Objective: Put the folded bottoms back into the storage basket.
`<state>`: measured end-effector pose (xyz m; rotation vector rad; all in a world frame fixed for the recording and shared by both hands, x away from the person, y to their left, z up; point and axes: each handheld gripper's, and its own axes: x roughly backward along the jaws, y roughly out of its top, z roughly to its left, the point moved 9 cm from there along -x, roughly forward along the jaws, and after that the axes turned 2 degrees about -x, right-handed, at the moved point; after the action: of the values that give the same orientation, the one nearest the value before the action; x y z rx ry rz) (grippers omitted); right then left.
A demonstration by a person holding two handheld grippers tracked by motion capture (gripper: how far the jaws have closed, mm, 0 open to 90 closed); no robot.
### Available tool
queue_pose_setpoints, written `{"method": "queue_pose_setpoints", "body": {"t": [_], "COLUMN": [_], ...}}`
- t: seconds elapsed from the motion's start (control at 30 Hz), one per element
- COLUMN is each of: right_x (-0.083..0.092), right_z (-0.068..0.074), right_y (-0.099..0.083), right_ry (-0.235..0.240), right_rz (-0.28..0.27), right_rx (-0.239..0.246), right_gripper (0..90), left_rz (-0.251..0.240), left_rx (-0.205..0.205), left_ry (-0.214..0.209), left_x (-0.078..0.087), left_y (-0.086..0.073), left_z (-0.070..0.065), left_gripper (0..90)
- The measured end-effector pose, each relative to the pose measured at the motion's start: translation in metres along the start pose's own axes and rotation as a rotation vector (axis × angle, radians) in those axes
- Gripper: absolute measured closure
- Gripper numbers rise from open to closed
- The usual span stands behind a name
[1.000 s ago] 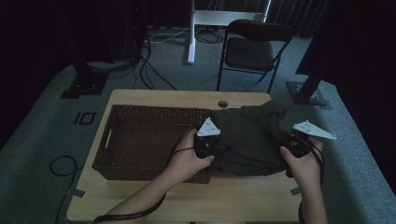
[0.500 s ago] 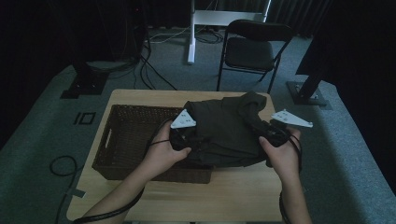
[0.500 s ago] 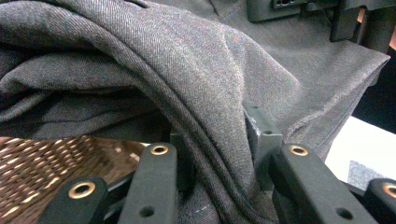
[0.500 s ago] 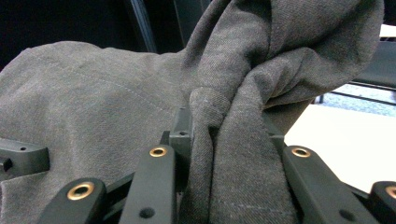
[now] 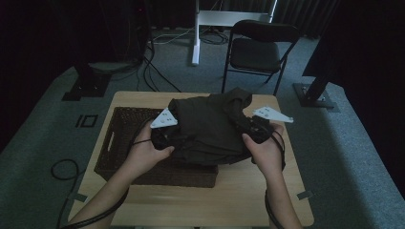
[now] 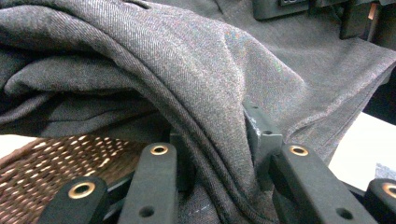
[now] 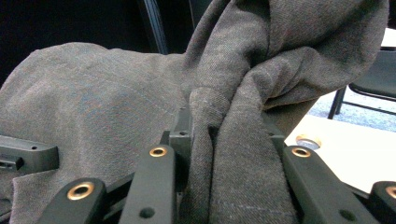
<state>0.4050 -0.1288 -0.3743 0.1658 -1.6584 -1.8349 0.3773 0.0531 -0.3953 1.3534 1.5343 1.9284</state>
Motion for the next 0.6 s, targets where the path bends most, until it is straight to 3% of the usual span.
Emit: {"method": "queue_pose_setpoints", "body": {"t": [0.27, 0.6], "right_x": [-0.023, -0.052], "right_z": [0.023, 0.051], "right_y": [0.001, -0.005], "right_ry": [0.030, 0.059], "right_rz": [-0.011, -0.010], "right_rx": [-0.001, -0.003], "right_gripper": [68.0, 68.0], "left_rz": [-0.008, 0.016], "left_rx": [-0.013, 0.006], "left_ry": [0.030, 0.079], "left_x": [0.020, 0.041], "left_y": [-0.012, -0.034], "left_z": [0.023, 0.048], "left_gripper": [69.8, 69.8]}}
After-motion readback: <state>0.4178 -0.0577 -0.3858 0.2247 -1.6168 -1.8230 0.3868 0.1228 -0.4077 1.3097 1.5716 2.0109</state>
